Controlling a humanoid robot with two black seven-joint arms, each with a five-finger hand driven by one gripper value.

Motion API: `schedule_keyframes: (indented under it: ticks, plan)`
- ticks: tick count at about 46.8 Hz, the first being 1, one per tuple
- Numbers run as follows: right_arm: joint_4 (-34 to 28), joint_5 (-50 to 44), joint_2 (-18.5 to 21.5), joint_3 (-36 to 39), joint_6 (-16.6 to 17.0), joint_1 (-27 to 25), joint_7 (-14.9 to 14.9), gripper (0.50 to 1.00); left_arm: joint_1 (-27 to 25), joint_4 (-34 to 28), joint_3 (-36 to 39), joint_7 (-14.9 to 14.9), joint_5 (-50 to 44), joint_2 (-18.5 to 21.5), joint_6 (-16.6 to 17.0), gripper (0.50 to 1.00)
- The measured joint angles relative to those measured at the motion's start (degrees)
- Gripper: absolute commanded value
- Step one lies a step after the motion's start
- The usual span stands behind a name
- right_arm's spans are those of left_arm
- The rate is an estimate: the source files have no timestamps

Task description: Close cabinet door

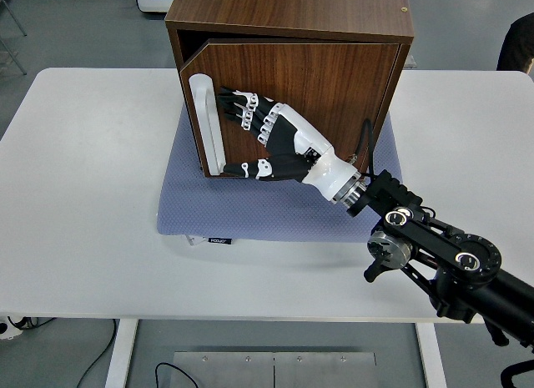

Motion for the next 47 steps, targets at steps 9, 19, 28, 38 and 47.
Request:
schedule_keyframes:
  ticks: [9,19,28,38,47]
  plan:
    - [-1.3,0.0,0.7,1.0,0.0,0.9,-1.0,1.000,0.0,0.0,0.0,0.0,0.0,0.0,0.0,1.000]
    - [-1.7,0.0,0.7,2.7,-0.4,2.1,-2.6,1.000,0.0,0.0,0.0,0.0,0.0,0.0,0.0,1.000]
    - [-2.2,0.0,0.7,3.1,-0.8,2.4,-3.3,1.000,0.0,0.0,0.0,0.0,0.0,0.0,0.0,1.000]
    - [-2.4,0.0,0.7,3.1,-2.3,3.4,-4.5,1.000,0.0,0.0,0.0,0.0,0.0,0.0,0.0,1.000]
    - [-2.9,0.0,0.7,3.1,-2.5,4.1,-5.0,1.000,0.0,0.0,0.0,0.0,0.0,0.0,0.0,1.000]
